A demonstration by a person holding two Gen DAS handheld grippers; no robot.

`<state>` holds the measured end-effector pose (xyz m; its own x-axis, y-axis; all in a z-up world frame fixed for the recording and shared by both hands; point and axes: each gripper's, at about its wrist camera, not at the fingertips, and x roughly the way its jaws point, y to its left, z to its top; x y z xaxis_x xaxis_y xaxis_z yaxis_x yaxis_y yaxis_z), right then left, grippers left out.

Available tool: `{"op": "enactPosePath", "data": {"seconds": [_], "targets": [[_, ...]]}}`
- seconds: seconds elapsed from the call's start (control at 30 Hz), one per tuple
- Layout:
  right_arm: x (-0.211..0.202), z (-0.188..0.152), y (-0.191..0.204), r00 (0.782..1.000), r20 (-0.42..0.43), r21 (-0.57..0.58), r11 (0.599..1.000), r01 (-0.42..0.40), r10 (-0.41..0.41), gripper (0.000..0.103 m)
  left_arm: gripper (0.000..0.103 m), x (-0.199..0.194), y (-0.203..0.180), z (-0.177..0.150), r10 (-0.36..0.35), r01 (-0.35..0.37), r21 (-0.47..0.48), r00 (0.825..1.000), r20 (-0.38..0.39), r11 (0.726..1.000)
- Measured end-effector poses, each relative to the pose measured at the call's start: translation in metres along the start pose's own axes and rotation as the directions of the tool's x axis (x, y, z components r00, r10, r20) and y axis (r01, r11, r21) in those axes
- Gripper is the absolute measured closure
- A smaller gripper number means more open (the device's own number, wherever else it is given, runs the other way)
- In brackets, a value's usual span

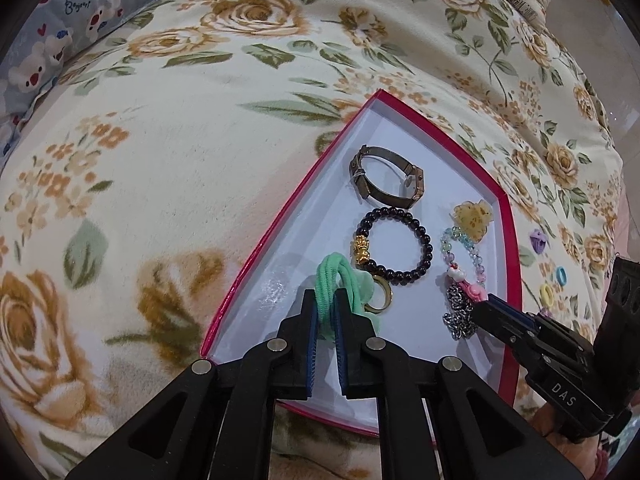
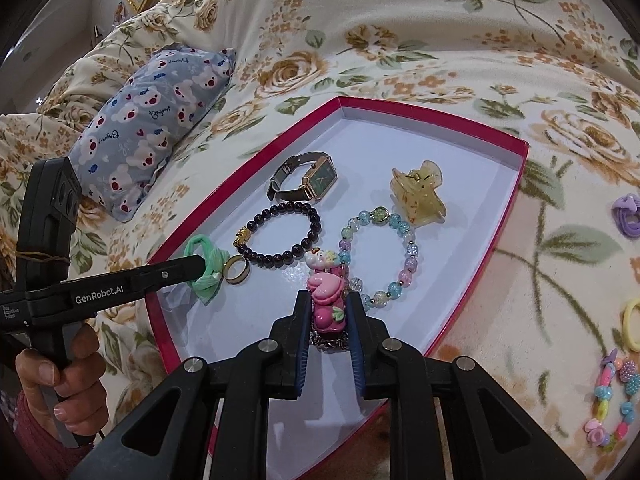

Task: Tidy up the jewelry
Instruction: 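Carry scrunchie and pink charm into the lid and open both tools, then move both tools back toward the remaining hair ties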

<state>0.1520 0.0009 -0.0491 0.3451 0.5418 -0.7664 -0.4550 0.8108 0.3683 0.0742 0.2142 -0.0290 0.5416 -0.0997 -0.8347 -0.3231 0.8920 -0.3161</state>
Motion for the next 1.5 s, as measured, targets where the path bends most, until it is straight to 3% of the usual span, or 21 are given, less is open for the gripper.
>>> {"op": "enactPosePath", "data": {"seconds": [0.33,0.57,0.67,1.03,1.5], "targets": [[-0.004,0.000,-0.002,1.000,0.003,0.021,1.000,-0.016,0.016,0.078,0.080,-0.006,-0.006,-0.001,0.018,-0.018,0.015,1.000,0.004,1.000],[-0.020,0.002,-0.002,0.999,0.036,0.036,0.999,-0.027,0.026,0.075,0.064,-0.017,-0.010,-0.004,0.026,-0.026,0.015,0.999,0.025,1.000],[-0.035,0.002,-0.002,0.998,0.066,0.035,0.999,-0.027,0.024,0.067,0.062,-0.026,-0.014,-0.007,0.025,-0.026,0.024,0.999,0.039,0.999],[-0.085,-0.012,-0.030,0.991,0.134,0.108,0.994,0.012,-0.027,0.066,0.056,-0.051,-0.036,-0.019,-0.009,0.004,0.068,0.998,0.064,0.998],[-0.144,-0.046,-0.091,0.972,0.178,0.239,0.965,0.110,-0.155,0.065,0.055,-0.051,-0.089,-0.027,-0.073,0.067,0.176,0.997,0.027,0.982]]}}
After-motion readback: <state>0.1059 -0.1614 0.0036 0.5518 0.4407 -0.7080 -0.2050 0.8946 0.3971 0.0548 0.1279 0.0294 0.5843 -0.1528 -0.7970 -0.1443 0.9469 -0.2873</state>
